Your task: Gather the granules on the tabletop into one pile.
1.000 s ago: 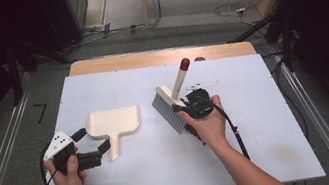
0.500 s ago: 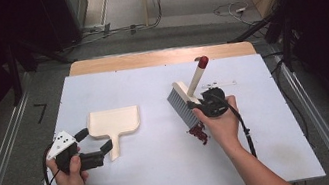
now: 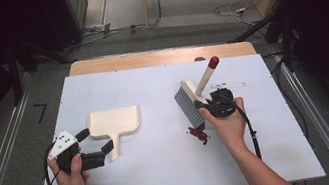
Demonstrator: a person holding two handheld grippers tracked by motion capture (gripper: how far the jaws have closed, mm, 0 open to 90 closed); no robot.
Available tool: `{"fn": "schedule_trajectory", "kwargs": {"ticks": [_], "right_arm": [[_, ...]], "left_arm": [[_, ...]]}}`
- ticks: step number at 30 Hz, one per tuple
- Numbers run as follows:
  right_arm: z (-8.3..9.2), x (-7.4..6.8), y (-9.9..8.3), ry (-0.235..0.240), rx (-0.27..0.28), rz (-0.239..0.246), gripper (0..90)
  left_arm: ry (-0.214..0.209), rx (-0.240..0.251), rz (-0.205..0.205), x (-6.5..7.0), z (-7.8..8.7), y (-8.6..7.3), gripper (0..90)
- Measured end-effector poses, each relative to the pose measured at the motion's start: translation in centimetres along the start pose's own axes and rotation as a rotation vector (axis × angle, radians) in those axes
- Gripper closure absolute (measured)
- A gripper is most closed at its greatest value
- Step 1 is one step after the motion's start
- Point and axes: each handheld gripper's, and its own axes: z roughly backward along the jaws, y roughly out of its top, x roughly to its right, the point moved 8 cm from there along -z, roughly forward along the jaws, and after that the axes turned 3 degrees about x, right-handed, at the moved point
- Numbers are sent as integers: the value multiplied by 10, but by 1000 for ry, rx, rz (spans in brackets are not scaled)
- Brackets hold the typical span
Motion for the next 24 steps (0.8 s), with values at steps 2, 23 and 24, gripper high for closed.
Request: {"fn": "schedule_trajectory", "kwargs": {"ticks": [2, 23, 24], "right_arm": [[1, 1, 0, 0, 3, -9, 658], [6, 31, 87, 110, 127, 456, 658], [0, 33, 88, 104, 113, 514, 658]], "left_arm": [[2, -1, 0, 0, 0, 0, 0], [12, -4, 1, -2, 0, -1, 0], [13, -4, 0, -2, 0, -1, 0]]}}
